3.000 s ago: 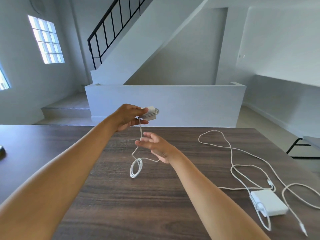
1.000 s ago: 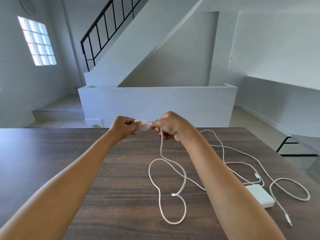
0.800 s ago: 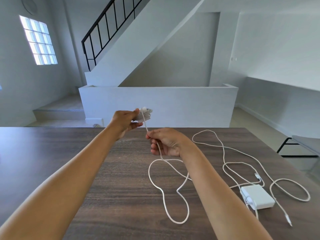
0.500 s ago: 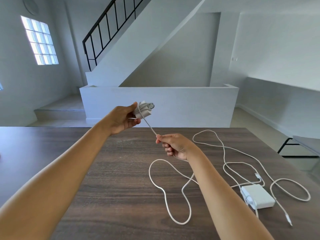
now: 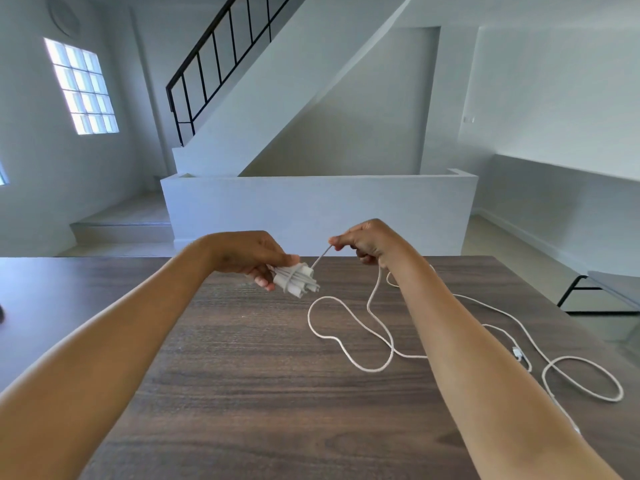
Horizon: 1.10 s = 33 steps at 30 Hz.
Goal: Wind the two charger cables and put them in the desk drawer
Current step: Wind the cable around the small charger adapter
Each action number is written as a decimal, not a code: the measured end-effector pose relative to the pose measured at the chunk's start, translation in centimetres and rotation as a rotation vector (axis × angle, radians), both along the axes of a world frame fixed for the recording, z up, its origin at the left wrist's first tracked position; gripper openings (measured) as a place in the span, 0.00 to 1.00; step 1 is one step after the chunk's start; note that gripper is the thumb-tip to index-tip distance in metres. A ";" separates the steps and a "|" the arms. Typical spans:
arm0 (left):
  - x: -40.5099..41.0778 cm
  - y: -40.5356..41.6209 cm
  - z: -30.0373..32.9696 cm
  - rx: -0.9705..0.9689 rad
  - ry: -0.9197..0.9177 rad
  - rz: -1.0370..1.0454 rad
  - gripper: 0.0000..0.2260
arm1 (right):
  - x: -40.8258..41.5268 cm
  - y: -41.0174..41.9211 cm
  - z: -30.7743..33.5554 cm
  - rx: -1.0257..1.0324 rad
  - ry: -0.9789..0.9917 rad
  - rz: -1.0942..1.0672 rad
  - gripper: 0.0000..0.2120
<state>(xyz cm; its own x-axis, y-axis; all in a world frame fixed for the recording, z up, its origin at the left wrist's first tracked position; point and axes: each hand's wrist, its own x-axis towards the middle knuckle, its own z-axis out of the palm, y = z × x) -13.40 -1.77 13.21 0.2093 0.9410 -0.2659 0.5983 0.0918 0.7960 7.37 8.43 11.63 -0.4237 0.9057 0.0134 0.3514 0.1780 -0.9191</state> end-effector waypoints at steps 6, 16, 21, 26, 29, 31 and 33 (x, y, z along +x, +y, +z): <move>0.4 1.5 -1.1 0.191 0.477 0.103 0.20 | -1.6 -1.2 1.6 0.052 -0.086 -0.028 0.10; 0.8 3.0 -2.7 0.706 0.487 0.638 0.20 | -2.9 -5.2 -0.2 -0.228 0.117 0.112 0.09; 0.5 3.6 -2.3 0.591 -0.021 0.790 0.20 | -3.3 -5.8 -3.2 -0.449 0.167 0.246 0.10; 1.1 2.8 -0.6 0.396 -0.603 0.810 0.13 | -2.7 -5.0 -5.5 -0.486 0.142 0.295 0.11; 1.0 1.9 0.4 0.337 -0.710 0.746 0.13 | -2.1 -4.2 -6.5 -0.454 0.107 0.242 0.11; 0.7 1.3 0.9 0.312 -0.676 0.682 0.14 | -1.6 -3.6 -6.9 -0.436 0.117 0.174 0.10; 0.5 0.6 1.2 0.283 -0.621 0.601 0.13 | -1.2 -3.0 -6.7 -0.406 0.126 0.121 0.11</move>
